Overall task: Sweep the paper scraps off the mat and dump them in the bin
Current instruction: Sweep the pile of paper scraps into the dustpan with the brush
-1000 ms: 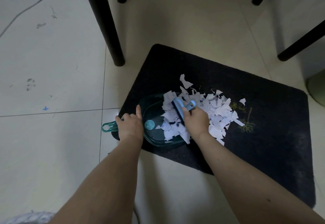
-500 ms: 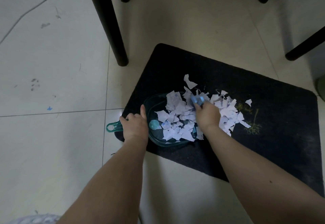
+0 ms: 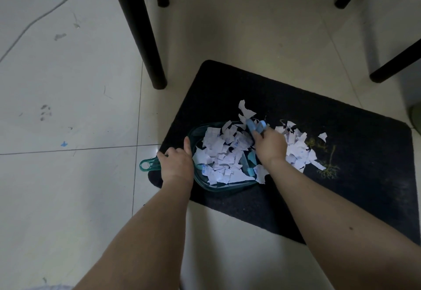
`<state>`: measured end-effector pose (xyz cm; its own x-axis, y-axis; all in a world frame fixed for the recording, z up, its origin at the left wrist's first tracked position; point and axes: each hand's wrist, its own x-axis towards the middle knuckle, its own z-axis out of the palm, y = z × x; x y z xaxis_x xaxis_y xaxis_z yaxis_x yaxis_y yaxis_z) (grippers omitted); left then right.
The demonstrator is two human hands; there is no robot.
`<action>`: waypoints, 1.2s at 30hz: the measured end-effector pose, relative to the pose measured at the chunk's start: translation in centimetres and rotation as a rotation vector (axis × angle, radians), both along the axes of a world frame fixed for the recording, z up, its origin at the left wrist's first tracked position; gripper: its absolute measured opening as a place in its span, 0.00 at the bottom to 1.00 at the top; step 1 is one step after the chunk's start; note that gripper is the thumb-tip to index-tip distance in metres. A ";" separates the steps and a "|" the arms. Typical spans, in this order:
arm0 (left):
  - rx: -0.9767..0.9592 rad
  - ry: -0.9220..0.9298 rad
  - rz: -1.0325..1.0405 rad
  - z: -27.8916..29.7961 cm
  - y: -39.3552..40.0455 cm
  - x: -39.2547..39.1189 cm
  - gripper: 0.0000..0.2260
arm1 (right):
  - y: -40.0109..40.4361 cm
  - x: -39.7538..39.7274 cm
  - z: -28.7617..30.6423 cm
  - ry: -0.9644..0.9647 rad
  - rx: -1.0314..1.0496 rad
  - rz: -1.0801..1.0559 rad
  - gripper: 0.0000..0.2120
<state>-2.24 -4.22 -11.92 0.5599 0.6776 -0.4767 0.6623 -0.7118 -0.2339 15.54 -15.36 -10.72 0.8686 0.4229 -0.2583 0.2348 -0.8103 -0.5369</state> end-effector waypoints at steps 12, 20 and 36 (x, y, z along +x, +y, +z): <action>-0.083 -0.058 0.297 0.3 -0.4 -0.2 0.15 | 0.1 -3.4 1.4 -0.017 0.099 -0.021 0.14; -0.181 -0.165 0.435 2.1 0.0 -2.4 0.11 | -1.7 -0.4 6.6 -0.153 0.315 -0.345 0.13; -0.061 -0.459 0.326 2.2 -2.4 -0.1 0.09 | -3.2 1.9 10.0 -0.179 0.244 -0.153 0.12</action>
<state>-2.35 -6.64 -9.71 0.4855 0.8292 -0.2771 0.8742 -0.4566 0.1653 17.45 -18.61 -0.68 0.9491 0.3149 -0.0034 0.2285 -0.6960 -0.6808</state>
